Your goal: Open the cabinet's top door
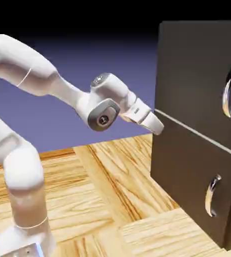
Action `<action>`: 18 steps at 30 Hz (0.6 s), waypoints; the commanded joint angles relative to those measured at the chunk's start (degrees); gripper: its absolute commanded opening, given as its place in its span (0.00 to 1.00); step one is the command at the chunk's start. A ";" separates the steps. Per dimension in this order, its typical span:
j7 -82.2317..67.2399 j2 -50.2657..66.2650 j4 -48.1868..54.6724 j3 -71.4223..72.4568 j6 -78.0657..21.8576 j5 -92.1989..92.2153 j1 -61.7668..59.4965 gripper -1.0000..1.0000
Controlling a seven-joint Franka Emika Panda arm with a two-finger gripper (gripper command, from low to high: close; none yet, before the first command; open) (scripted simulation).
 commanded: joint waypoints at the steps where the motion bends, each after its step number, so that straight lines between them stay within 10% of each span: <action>1: -2.06 -0.66 0.73 -1.36 -0.01 -2.50 1.15 0.50; 18: -37.03 -11.93 13.09 -24.51 -0.14 -44.86 20.75 0.50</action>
